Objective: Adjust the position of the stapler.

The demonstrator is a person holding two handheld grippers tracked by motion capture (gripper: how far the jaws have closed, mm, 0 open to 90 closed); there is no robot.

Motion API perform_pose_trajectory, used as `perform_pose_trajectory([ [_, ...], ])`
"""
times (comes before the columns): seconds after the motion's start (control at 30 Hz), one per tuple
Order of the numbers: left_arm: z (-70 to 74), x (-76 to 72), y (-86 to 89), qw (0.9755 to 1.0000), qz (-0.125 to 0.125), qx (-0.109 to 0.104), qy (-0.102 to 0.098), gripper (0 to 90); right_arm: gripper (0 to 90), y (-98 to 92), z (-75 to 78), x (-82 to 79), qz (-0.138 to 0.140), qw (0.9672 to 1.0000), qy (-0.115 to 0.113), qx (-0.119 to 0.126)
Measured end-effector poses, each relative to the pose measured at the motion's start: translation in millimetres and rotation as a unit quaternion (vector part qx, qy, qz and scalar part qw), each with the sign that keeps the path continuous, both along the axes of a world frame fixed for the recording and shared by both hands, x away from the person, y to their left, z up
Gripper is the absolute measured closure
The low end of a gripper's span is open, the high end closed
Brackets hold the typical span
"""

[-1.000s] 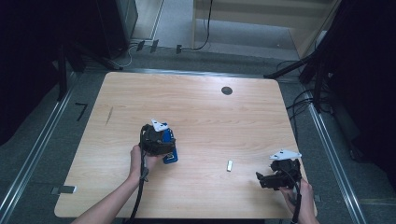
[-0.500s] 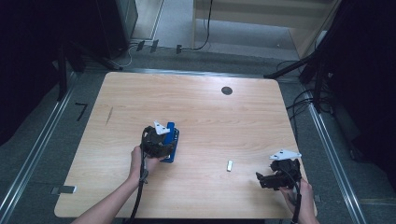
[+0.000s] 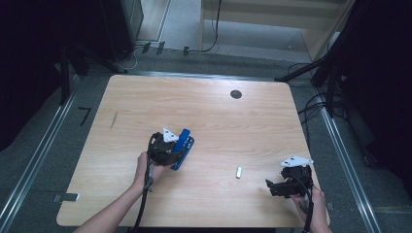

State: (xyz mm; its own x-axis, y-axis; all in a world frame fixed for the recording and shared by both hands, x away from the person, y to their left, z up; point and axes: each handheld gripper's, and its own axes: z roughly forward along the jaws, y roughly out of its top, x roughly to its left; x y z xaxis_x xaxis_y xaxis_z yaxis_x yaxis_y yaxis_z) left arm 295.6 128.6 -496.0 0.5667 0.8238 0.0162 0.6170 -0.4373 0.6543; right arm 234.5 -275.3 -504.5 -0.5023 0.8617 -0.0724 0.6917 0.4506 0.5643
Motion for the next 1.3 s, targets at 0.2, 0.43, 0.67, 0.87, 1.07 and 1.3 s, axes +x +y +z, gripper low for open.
perform_pose_trajectory([
  [0.2,0.2,-0.9,-2.6,0.9996,-0.028,0.000,0.005,65.4,2.8,0.6,-0.5,0.3,0.004,1.0000,0.003,-0.001],
  [0.43,0.5,-1.3,-3.0,0.9988,-0.047,0.000,0.010,66.5,2.9,1.0,-0.7,0.3,0.006,1.0000,0.005,-0.002],
  [0.67,-0.2,-2.3,-1.9,0.9966,-0.082,-0.004,0.010,67.1,3.2,1.3,-1.6,0.7,0.011,0.9999,0.011,-0.002],
  [0.87,0.4,-1.7,0.2,0.9950,-0.096,-0.014,0.024,67.0,3.2,1.5,-1.6,0.6,0.011,0.9999,0.013,-0.002],
  [1.07,1.9,-2.6,-0.7,0.9935,-0.108,-0.013,0.034,65.3,3.2,2.4,-1.4,0.6,0.013,0.9998,0.013,-0.003],
  [1.3,0.6,-3.6,-16.2,0.9951,-0.099,-0.004,0.012,42.7,3.2,2.7,-2.2,1.1,0.016,0.9998,0.014,-0.005],
])
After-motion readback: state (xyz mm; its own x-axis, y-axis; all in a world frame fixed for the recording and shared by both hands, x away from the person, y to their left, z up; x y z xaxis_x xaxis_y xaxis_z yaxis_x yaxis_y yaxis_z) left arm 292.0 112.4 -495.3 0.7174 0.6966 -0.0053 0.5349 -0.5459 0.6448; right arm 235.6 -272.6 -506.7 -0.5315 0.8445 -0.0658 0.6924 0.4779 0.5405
